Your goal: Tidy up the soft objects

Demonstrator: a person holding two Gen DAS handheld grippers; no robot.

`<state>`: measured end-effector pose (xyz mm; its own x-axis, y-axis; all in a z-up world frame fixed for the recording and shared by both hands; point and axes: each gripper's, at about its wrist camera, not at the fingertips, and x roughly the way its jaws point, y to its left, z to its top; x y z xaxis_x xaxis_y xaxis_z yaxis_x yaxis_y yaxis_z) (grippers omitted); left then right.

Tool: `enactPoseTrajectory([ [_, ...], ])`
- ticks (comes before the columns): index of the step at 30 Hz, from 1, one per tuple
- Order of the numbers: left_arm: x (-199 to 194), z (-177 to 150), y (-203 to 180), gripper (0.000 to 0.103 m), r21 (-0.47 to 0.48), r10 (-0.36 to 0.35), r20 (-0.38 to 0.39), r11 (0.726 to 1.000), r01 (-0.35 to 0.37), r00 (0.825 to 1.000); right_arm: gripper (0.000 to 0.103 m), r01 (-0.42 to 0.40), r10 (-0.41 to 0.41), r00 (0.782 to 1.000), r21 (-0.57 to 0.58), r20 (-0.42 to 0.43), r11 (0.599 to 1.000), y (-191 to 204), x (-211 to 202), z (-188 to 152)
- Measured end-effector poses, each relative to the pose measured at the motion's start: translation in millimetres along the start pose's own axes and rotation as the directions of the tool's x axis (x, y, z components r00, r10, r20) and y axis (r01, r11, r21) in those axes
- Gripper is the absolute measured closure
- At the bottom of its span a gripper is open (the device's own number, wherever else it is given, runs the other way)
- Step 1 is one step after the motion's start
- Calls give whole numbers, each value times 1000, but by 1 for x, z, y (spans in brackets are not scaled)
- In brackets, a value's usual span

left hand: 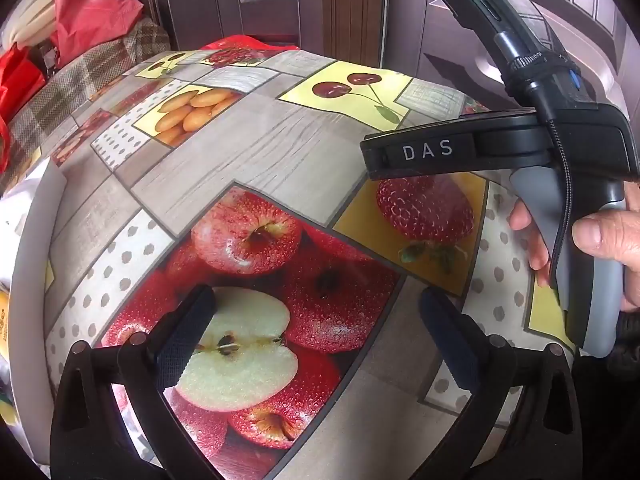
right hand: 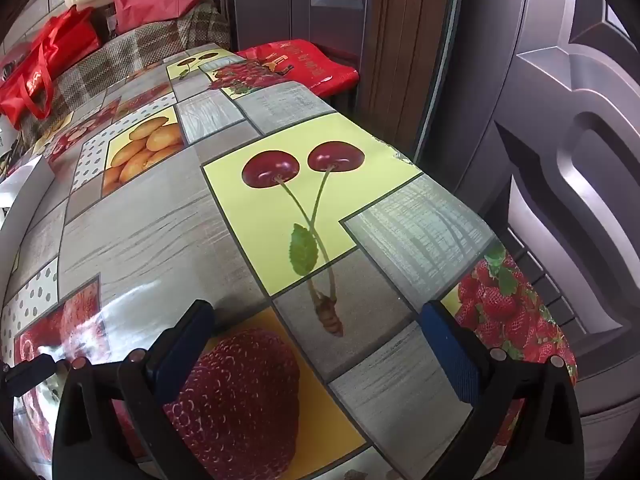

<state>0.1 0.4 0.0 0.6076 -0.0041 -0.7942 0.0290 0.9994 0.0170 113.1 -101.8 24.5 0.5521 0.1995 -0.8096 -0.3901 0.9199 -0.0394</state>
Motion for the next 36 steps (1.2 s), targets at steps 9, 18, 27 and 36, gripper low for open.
enactPoseTrajectory([
  [9, 0, 0, 0, 1, 2, 3, -1, 1000, -3, 1000, 0, -6, 6, 1000, 1, 0, 1000, -2, 0, 0],
  [18, 0, 0, 0, 1, 3, 4, 0, 1000, -4, 1000, 0, -14, 14, 1000, -11, 0, 1000, 3, 0, 1],
  [27, 0, 0, 0, 1, 3, 4, 0, 1000, -4, 1000, 0, -23, 23, 1000, -15, -1, 1000, 2, 0, 0],
  [36, 1, 0, 1, 1, 2, 1, -1, 1000, -1, 1000, 0, -36, 36, 999, -34, -4, 999, 5, 1, 0],
])
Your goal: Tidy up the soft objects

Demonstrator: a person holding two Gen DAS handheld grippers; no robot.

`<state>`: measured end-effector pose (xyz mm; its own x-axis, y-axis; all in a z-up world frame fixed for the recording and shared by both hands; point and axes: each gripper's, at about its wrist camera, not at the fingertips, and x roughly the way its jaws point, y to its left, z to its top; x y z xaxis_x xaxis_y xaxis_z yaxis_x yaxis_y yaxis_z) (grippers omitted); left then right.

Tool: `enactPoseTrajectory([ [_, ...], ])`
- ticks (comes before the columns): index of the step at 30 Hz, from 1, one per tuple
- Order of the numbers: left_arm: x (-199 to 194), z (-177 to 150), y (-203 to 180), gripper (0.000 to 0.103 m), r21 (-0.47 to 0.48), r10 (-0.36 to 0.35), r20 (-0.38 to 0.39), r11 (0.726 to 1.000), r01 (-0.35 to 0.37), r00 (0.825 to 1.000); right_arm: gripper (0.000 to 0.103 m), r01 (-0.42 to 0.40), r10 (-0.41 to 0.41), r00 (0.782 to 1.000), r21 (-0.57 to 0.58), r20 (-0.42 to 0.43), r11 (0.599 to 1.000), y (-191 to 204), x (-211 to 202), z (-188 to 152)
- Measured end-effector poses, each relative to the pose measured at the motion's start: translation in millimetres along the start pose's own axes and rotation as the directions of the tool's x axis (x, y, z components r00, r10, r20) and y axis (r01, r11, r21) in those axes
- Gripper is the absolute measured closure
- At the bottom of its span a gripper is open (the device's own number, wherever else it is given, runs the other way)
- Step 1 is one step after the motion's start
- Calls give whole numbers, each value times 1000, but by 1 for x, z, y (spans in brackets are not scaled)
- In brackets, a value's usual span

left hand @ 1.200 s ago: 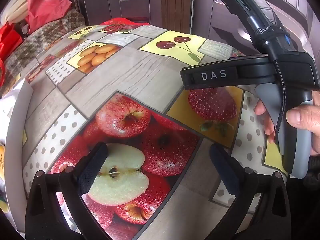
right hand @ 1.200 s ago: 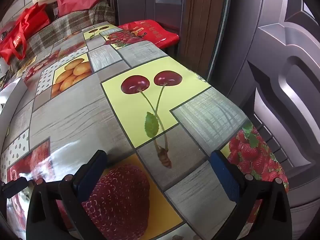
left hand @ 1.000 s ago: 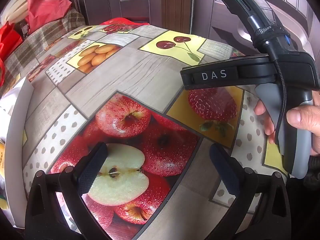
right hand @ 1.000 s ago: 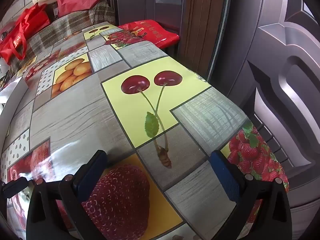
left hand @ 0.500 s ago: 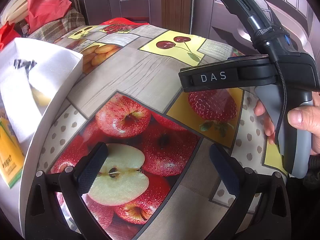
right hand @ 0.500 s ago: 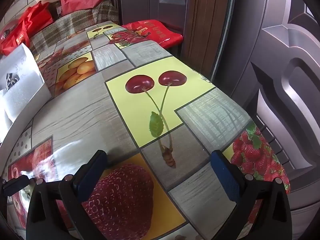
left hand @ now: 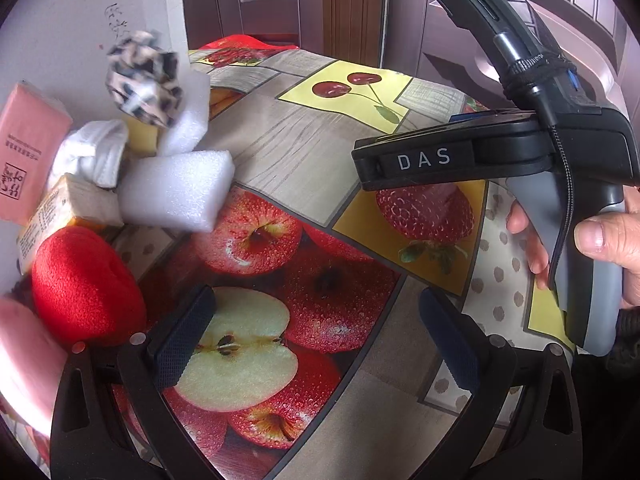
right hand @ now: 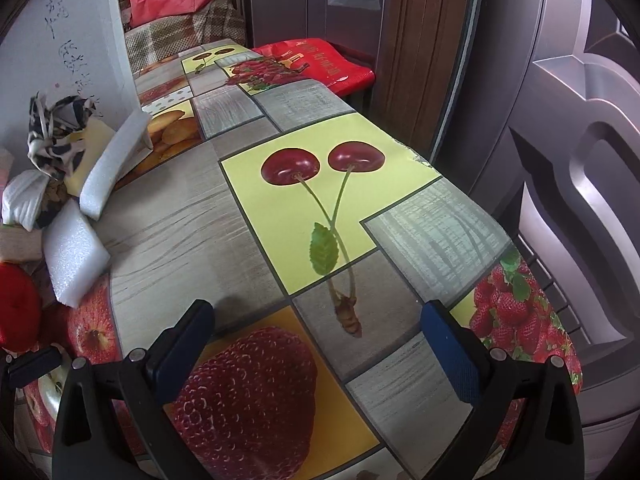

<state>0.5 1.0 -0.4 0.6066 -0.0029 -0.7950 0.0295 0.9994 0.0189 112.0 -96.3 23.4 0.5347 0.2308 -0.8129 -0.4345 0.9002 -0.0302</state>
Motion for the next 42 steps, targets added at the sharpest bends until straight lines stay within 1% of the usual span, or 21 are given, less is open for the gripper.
enactPoseTrajectory([
  [42, 1, 1, 0, 1, -2, -1, -1, 1000, 1, 1000, 0, -8, 8, 1000, -2, 1, 1000, 5, 0, 1],
])
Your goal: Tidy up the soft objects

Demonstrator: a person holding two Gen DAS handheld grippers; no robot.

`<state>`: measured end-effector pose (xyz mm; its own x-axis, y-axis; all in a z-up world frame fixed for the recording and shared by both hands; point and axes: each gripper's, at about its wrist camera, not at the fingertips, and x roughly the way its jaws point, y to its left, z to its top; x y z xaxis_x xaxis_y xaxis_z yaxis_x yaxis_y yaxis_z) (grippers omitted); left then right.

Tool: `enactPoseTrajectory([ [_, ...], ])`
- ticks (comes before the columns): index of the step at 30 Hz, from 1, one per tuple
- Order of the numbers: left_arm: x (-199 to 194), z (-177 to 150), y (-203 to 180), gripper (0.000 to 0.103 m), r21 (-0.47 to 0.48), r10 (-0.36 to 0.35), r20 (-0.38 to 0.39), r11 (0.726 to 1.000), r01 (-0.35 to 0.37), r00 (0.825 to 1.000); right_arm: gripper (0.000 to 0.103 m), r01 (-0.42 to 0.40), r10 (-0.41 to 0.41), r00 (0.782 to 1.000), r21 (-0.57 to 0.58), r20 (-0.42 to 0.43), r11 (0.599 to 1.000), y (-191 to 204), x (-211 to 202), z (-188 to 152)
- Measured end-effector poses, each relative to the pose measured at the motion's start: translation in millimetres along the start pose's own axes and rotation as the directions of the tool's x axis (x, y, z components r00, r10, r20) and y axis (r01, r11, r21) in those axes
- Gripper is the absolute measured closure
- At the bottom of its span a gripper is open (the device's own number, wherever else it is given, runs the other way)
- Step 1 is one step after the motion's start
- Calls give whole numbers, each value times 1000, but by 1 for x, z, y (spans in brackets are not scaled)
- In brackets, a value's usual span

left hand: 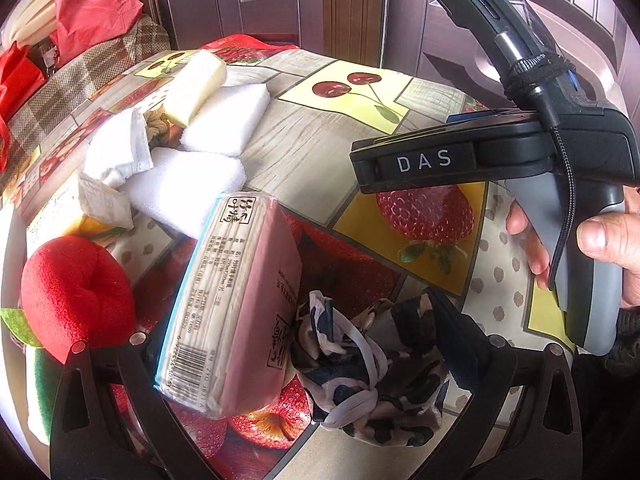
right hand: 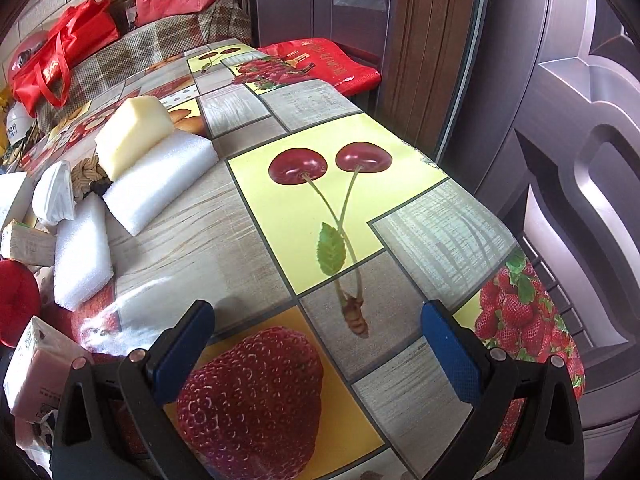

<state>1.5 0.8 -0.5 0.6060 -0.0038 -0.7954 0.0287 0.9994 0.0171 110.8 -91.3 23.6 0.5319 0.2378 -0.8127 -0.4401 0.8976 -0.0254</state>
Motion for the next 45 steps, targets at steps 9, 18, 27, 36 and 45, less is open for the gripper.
enactPoseTrajectory([
  [9, 0, 0, 0, 1, 0, 0, 0, 1000, 0, 1000, 0, 0, 0, 1000, 0, 0, 1000, -1, 0, 0],
  [18, 0, 0, 0, 1, 0, 0, 0, 1000, 0, 1000, 0, -1, 1, 1000, 0, -1, 1000, 0, 0, 0],
  [27, 0, 0, 0, 1, 0, 0, 0, 1000, 0, 1000, 0, -1, 1, 1000, 0, -1, 1000, 0, 0, 0],
  [36, 0, 0, 0, 1, 1, 0, 0, 1000, 0, 1000, 0, -3, 3, 1000, 1, -1, 1000, 0, 0, 0],
  [45, 0, 0, 0, 1, 3, 3, 0, 1000, -3, 1000, 0, -3, 3, 1000, 1, -1, 1000, 0, 0, 0],
])
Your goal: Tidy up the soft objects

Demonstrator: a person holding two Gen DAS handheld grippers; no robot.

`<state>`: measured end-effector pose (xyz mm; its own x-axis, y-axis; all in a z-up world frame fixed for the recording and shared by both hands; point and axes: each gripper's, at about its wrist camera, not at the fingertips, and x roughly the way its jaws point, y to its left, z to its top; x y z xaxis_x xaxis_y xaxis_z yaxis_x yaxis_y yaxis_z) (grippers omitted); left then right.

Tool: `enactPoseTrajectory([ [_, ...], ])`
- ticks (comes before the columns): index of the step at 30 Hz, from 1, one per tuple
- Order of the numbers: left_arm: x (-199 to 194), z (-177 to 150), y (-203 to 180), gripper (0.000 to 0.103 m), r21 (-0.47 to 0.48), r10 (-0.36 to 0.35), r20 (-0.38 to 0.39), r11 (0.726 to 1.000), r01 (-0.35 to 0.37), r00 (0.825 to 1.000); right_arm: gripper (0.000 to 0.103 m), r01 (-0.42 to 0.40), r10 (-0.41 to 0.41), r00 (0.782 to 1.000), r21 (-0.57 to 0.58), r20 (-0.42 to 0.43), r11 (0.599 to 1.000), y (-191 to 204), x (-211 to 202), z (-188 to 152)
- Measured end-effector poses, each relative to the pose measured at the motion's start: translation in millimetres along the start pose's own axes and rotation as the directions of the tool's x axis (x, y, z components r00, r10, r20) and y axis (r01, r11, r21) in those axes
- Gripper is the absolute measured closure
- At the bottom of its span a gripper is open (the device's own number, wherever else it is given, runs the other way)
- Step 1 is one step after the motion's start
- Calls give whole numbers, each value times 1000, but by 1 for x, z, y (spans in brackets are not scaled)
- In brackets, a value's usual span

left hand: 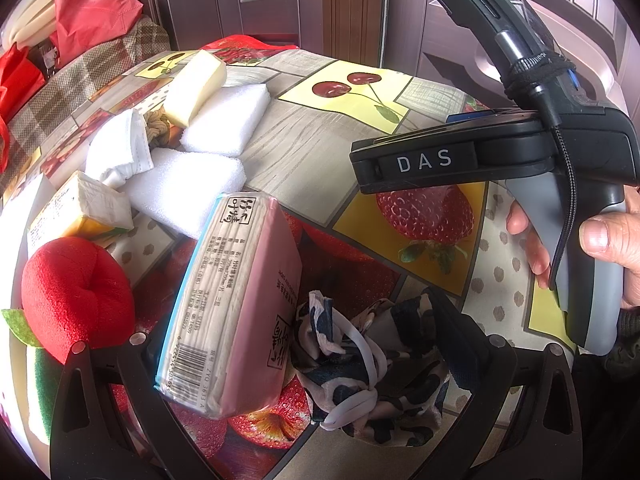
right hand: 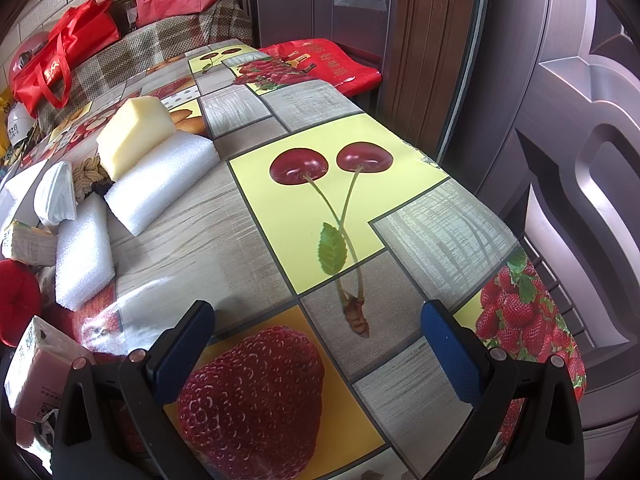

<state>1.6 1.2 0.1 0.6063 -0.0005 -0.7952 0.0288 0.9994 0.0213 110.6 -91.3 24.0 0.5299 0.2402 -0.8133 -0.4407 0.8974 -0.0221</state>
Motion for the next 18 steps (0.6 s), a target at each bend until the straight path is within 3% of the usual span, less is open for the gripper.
enactPoseTrajectory([
  [5, -3, -2, -1, 1, -2, -13, 9, 1000, 13, 1000, 0, -1, 1, 1000, 1, 0, 1000, -1, 0, 0],
  [8, -27, -5, 0, 1, -24, -57, 112, 998, 60, 992, 0, -4, 4, 1000, 2, 0, 1000, 0, 0, 0],
  [14, -101, -12, 21, 0, -99, -33, 352, 992, 72, 935, 0, -9, 9, 1000, 3, -2, 1000, -1, 0, -1],
  [18, -154, -38, 66, 0, -246, 75, 449, 968, 43, 890, 0, -9, 9, 1000, 3, -2, 1000, -1, 0, -1],
])
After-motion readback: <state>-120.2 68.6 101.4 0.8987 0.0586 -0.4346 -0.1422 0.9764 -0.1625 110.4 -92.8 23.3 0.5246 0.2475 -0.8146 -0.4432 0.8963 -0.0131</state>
